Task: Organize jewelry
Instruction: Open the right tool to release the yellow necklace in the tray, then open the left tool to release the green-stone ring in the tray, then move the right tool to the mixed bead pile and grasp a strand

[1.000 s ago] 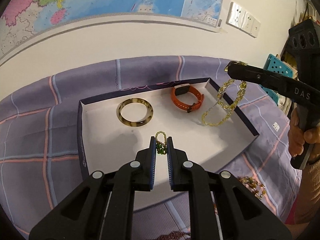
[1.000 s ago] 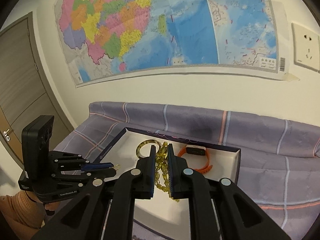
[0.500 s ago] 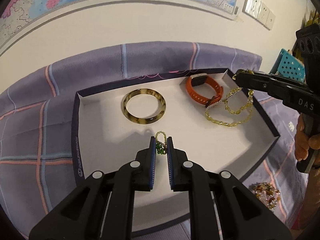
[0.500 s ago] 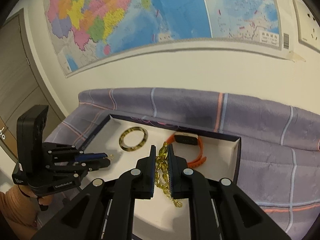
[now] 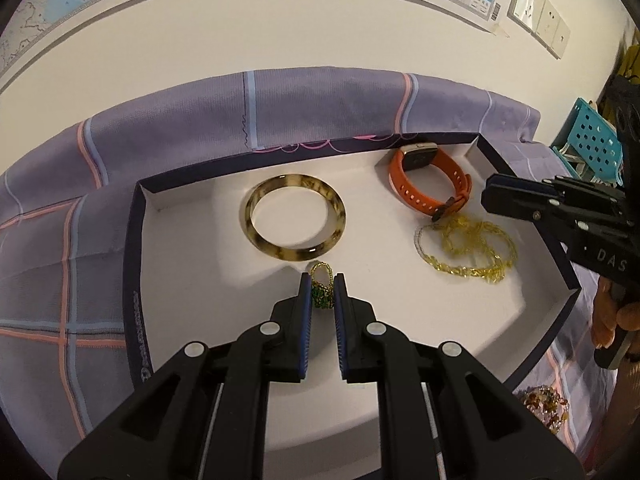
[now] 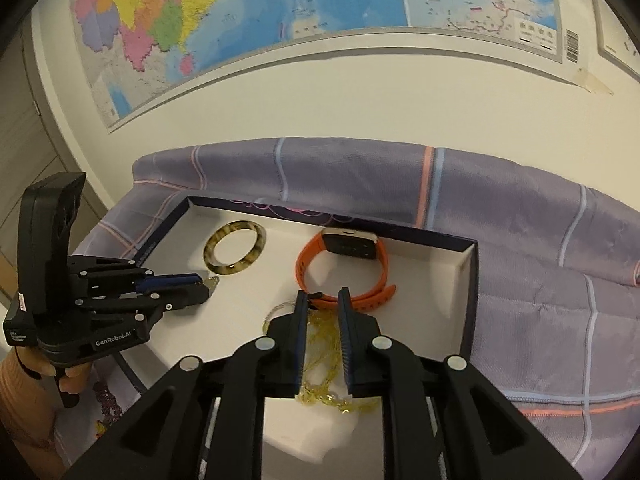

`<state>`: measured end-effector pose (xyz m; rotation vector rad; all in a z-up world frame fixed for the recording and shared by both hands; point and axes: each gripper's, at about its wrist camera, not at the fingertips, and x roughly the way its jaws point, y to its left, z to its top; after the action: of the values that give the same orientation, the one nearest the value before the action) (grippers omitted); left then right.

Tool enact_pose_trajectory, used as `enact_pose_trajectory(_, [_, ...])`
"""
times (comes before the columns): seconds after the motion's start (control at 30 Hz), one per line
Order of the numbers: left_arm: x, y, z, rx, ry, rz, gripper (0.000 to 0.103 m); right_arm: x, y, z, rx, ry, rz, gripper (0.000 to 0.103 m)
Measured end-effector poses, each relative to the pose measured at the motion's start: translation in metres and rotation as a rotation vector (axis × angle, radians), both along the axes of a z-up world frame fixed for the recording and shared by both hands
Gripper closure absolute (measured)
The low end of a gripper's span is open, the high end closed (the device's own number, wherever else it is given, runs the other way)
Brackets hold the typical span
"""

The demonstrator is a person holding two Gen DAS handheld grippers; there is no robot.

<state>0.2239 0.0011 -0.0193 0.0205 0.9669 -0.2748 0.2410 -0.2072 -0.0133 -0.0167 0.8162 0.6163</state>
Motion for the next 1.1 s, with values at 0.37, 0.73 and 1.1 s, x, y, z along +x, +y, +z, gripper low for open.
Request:
enact_pose_trajectory(0.37, [-0.001, 0.006, 0.007, -0.016, -0.027, 0.028, 0.07, -0.018, -0.01, 0.008, 0.038, -0.011, -0.005, 0.068])
enact_pose_trajectory(0.73, [-0.059, 0.022, 0.049, -0.016, -0.166, 0.048, 0.049, -0.088, -0.023, 0.024, 0.058, -0.072, 0.09, 0.059])
enact_pose_trajectory(1.1, [-0.126, 0.027, 0.035, -0.072, -0.144, 0.018, 0.046, -0.167, -0.012, -0.005, -0.055, -0.07, 0.185, 0.071])
